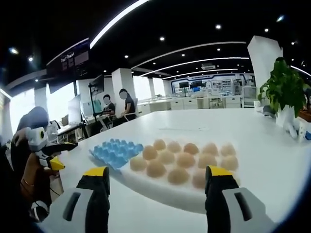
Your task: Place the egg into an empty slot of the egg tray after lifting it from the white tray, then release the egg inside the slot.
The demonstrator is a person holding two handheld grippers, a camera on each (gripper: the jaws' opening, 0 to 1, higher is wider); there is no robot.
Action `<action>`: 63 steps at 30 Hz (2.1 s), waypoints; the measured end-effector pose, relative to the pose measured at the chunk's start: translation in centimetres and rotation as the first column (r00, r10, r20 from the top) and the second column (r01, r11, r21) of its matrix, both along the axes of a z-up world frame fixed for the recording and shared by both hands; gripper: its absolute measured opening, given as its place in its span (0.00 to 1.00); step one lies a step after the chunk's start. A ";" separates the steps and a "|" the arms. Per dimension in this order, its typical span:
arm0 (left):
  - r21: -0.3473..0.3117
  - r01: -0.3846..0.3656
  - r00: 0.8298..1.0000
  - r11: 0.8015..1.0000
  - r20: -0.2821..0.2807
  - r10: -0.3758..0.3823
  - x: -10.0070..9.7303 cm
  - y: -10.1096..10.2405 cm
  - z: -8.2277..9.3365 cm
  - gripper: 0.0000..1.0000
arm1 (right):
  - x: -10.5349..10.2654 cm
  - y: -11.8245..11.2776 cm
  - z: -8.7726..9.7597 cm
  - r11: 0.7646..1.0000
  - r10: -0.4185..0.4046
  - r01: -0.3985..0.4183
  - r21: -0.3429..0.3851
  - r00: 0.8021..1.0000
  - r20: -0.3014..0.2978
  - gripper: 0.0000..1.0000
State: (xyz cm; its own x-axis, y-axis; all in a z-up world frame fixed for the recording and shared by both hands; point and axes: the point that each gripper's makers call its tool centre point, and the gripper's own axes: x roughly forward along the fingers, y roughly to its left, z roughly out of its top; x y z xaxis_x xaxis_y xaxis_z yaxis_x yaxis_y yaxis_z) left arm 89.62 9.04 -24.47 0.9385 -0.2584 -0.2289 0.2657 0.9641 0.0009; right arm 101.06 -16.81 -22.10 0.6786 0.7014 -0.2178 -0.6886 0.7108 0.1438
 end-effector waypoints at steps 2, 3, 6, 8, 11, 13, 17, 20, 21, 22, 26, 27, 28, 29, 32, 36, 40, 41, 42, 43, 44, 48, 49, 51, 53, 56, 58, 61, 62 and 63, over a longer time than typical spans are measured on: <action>0.002 0.005 1.000 1.000 -0.003 -0.005 0.1 -0.1 -0.1 1.00 | 0.1 0.6 0.1 1.000 0.011 -0.011 -0.005 1.000 0.001 0.82; 0.003 0.006 1.000 1.000 -0.003 -0.006 0.1 -0.2 -0.1 1.00 | 0.2 0.8 0.2 1.000 0.013 -0.013 -0.004 1.000 0.000 0.82; 0.005 0.009 1.000 1.000 -0.003 -0.009 0.3 -0.2 -0.1 1.00 | 0.5 1.7 0.3 1.000 0.028 -0.028 -0.002 1.000 -0.001 0.81; 0.002 0.007 1.000 1.000 -0.001 -0.007 0.3 -0.1 -0.1 1.00 | 0.6 2.3 0.2 0.999 0.037 -0.037 -0.005 0.999 -0.003 0.81; 0.002 0.004 1.000 1.000 0.000 -0.004 0.4 0.0 -0.1 1.00 | 0.8 2.9 0.0 0.999 0.049 -0.049 -0.010 0.999 -0.011 0.79; 0.001 -0.001 1.000 1.000 -0.001 0.001 0.5 0.1 -0.1 1.00 | 1.1 3.5 -0.1 0.998 0.056 -0.057 -0.014 0.998 -0.016 0.78; 0.004 -0.002 1.000 1.000 -0.006 0.002 0.6 0.2 -0.3 1.00 | 1.6 4.6 0.1 0.997 0.072 -0.072 -0.015 0.997 -0.011 0.75; 0.000 -0.015 1.000 1.000 0.004 0.015 0.8 0.4 -0.1 1.00 | 2.2 5.0 0.4 0.998 0.061 -0.061 -0.012 0.998 -0.012 0.73; 0.002 -0.018 1.000 1.000 0.008 0.018 0.9 0.5 -0.1 1.00 | 2.4 5.3 0.4 0.998 0.055 -0.056 -0.014 0.998 -0.013 0.73; 0.003 -0.018 1.000 1.000 0.009 0.018 0.9 0.5 0.0 1.00 | 2.6 5.4 0.5 0.998 0.053 -0.053 -0.016 0.999 -0.012 0.73; 0.006 -0.017 1.000 1.000 0.001 0.017 1.1 0.5 -0.1 1.00 | 3.3 6.3 0.8 0.998 0.053 -0.053 -0.027 0.999 -0.006 0.72; 0.007 -0.016 1.000 1.000 0.002 0.016 1.1 0.5 -0.1 0.99 | 3.5 6.7 0.8 0.998 0.058 -0.058 -0.028 0.998 -0.008 0.72; 0.005 -0.015 1.000 1.000 0.002 0.015 1.2 0.5 -0.1 0.99 | 3.6 6.9 0.7 0.998 0.062 -0.063 -0.030 0.998 -0.012 0.71; 0.002 -0.015 1.000 1.000 0.003 0.015 1.2 0.5 -0.1 0.99 | 3.7 7.3 0.6 0.997 0.068 -0.068 -0.035 0.997 -0.021 0.70; 0.000 -0.014 1.000 1.000 0.003 0.014 1.2 0.4 -0.2 0.99 | 4.0 7.8 0.6 0.997 0.070 -0.071 -0.041 0.997 -0.022 0.69; 0.005 -0.010 1.000 1.000 -0.002 0.010 1.2 0.3 -0.4 0.99 | 4.7 8.9 0.5 0.996 0.081 -0.082 -0.037 0.996 -0.028 0.67; 0.005 -0.010 1.000 1.000 -0.005 0.010 1.2 0.3 -0.5 0.99 | 5.8 9.6 0.5 0.996 0.081 -0.082 -0.031 0.996 -0.037 0.66; 0.006 -0.010 1.000 1.000 -0.004 0.010 1.2 0.3 -0.4 0.99 | 5.8 9.6 0.5 0.996 0.081 -0.082 -0.031 0.996 -0.037 0.65; 0.008 -0.010 1.000 1.000 -0.004 0.010 1.2 0.3 -0.4 0.99 | 6.1 9.7 0.5 0.996 0.082 -0.083 -0.029 0.996 -0.037 0.65; 0.009 -0.010 1.000 1.000 -0.005 0.010 1.2 0.3 -0.4 0.99 | 6.1 9.7 0.5 0.996 0.083 -0.084 -0.030 0.996 -0.038 0.65; 0.010 -0.011 1.000 1.000 -0.005 0.011 1.2 0.4 -0.4 0.99 | 6.3 9.8 0.4 0.996 0.083 -0.084 -0.029 0.996 -0.040 0.65; 0.009 -0.012 1.000 1.000 -0.005 0.012 1.3 0.3 -0.4 0.99 | 7.0 10.1 0.0 0.995 0.086 -0.088 -0.035 0.995 -0.050 0.64; 0.009 -0.011 1.000 1.000 -0.004 0.011 1.3 0.3 -0.4 0.99 | 7.2 10.2 -0.1 0.995 0.088 -0.090 -0.037 0.995 -0.050 0.63; 0.010 -0.010 1.000 1.000 -0.004 0.010 1.3 0.2 -0.4 0.99 | 7.6 10.3 -0.1 0.996 0.077 -0.079 -0.036 0.996 -0.047 0.60; 0.011 -0.007 1.000 1.000 -0.007 0.007 1.3 0.1 -0.5 0.99 | 8.2 10.3 0.0 0.997 0.062 -0.064 -0.033 0.997 -0.039 0.56; 0.014 -0.004 1.000 1.000 -0.015 0.004 1.2 0.0 -0.8 0.99 | 8.9 10.4 0.1 0.998 0.052 -0.053 -0.022 0.998 -0.035 0.54; 0.013 -0.005 1.000 1.000 -0.017 0.005 1.1 -0.1 -0.9 0.99 | 9.3 10.6 0.0 0.999 0.043 -0.044 -0.020 0.998 -0.037 0.52; 0.015 -0.005 1.000 1.000 -0.019 0.005 1.0 -0.1 -1.0 0.99 | 9.8 10.8 -0.3 0.999 0.029 -0.031 -0.033 0.999 -0.038 0.48; 0.016 -0.007 1.000 1.000 -0.021 0.007 1.0 0.0 -1.0 0.98 | 10.0 10.8 -0.5 0.998 0.026 -0.027 -0.056 0.999 -0.024 0.47; 0.017 -0.009 1.000 1.000 -0.022 0.009 0.9 0.0 -1.0 0.98 | 10.2 10.8 -0.6 0.996 0.025 -0.026 -0.083 1.000 -0.004 0.47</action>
